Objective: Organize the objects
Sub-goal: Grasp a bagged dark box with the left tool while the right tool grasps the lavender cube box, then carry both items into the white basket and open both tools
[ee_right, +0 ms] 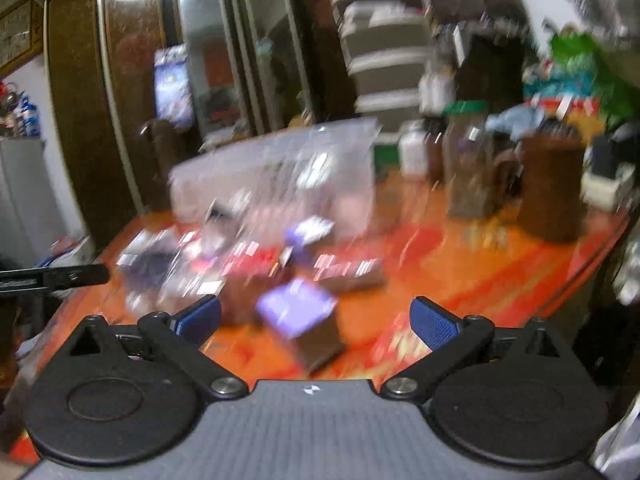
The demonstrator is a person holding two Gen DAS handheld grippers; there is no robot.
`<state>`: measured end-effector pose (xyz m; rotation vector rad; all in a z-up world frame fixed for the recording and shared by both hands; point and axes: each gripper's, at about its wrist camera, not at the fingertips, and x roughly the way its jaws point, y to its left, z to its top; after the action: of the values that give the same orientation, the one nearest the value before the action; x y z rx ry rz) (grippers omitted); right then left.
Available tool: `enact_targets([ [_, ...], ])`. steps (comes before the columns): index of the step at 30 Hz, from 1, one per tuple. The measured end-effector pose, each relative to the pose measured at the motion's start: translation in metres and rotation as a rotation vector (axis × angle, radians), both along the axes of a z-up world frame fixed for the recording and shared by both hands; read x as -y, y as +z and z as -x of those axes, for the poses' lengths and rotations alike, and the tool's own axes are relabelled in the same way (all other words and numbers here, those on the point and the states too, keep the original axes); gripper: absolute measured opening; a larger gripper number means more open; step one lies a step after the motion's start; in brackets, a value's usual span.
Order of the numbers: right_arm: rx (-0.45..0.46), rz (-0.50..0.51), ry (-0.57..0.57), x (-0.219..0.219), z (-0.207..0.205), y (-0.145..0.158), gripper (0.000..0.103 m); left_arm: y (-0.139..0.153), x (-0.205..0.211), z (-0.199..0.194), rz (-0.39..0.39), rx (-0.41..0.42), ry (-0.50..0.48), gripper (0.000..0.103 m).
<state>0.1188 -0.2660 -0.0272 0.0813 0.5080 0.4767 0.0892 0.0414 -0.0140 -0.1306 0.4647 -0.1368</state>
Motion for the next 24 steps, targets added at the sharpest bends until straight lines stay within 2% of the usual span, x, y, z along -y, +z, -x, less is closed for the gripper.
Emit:
enact_targets([
  [3,0.056,0.071,0.022,-0.007,0.001,0.003,0.101,0.01,0.004,0.002,-0.036,0.046,-0.028,0.071],
  [4,0.063,0.083,0.027,-0.01,-0.005,0.001,0.097,0.011,0.007,-0.001,-0.054,0.065,-0.032,0.07],
  [5,0.05,0.089,0.028,-0.012,-0.012,-0.001,0.087,0.01,0.01,-0.008,-0.069,0.066,-0.03,0.069],
  [7,0.023,0.088,0.041,-0.013,-0.024,-0.009,0.073,0.006,0.017,-0.021,-0.081,0.056,-0.069,0.057],
  [8,0.014,0.086,0.045,-0.013,-0.027,-0.013,0.071,0.004,0.022,-0.023,-0.088,0.052,-0.084,0.056],
  [11,0.004,0.077,0.053,-0.011,-0.024,-0.023,0.07,-0.007,0.032,-0.03,-0.139,0.026,-0.08,0.055],
  [15,0.0,0.075,0.07,-0.01,-0.026,-0.027,0.07,-0.011,0.031,-0.039,-0.145,0.022,-0.057,0.054],
  [16,-0.004,0.077,0.076,-0.012,-0.026,-0.028,0.069,-0.012,0.032,-0.041,-0.149,0.021,-0.055,0.054],
  [17,-0.008,0.079,0.08,-0.013,-0.027,-0.029,0.06,-0.013,0.033,-0.042,-0.154,0.017,-0.056,0.054],
  [19,-0.015,0.084,0.084,-0.015,-0.026,-0.028,0.05,-0.015,0.034,-0.04,-0.159,0.017,-0.066,0.04],
  [20,-0.013,0.084,0.084,-0.014,-0.025,-0.028,0.049,-0.015,0.035,-0.038,-0.16,0.019,-0.069,0.038],
  [24,-0.005,0.084,0.062,-0.012,-0.018,-0.024,0.048,-0.01,0.032,-0.026,-0.136,0.051,-0.068,0.036],
])
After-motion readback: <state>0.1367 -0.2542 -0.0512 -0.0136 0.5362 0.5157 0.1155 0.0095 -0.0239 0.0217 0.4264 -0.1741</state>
